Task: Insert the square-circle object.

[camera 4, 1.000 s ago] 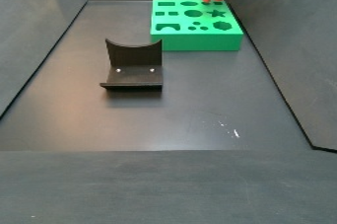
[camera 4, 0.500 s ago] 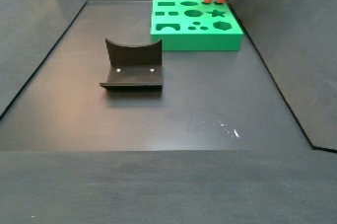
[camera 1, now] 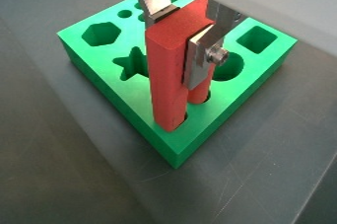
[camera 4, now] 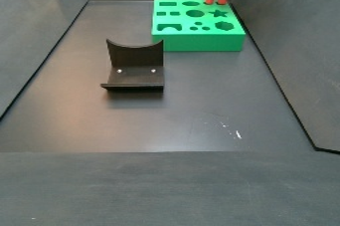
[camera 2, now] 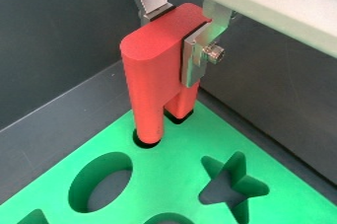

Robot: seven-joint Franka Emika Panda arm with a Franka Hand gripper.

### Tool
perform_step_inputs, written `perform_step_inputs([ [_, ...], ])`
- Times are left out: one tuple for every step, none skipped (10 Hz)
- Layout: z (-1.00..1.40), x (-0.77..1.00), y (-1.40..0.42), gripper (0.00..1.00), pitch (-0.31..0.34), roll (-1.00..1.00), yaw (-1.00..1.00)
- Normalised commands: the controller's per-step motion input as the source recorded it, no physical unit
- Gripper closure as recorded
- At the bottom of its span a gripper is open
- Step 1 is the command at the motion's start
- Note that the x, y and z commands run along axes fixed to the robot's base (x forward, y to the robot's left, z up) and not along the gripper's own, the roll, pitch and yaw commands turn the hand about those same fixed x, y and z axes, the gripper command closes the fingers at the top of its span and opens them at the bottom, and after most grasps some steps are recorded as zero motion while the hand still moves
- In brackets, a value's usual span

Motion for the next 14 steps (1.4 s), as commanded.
perform_step_inputs([
  [-0.35, 0.23, -0.13, 1.00, -0.001, 0.00, -0.10],
  [-0.37, 0.20, -0.12, 1.00, -0.023, 0.00, -0.13],
  [-0.38, 0.05, -0.11, 1.00, -0.069, 0.00, -0.29],
  [-0.33, 0.00, 0.00, 1.00, -0.043, 0.04, -0.30],
  [-0.17, -0.15, 0.17, 1.00, -0.030, -0.01, 0.00],
  [-0.15, -0.10, 0.25, 1.00, -0.011, 0.00, 0.05],
  [-0.19, -0.05, 0.21, 1.00, -0.016, 0.06, 0.13],
  [-0.21, -0.04, 0.14, 1.00, -0.014, 0.10, 0.15],
  [-0.34, 0.00, 0.00, 1.00, -0.041, 0.06, 0.03],
  [-0.47, 0.00, -0.24, 1.00, -0.146, 0.00, 0.00],
  [-0.52, 0.00, -0.32, 1.00, -0.191, 0.00, -0.05],
  [-0.54, -0.01, -0.30, 1.00, -0.199, 0.00, -0.06],
  [-0.52, 0.00, -0.31, 1.00, -0.187, 0.00, -0.09],
  [-0.51, 0.02, -0.29, 1.00, -0.160, 0.04, -0.07],
])
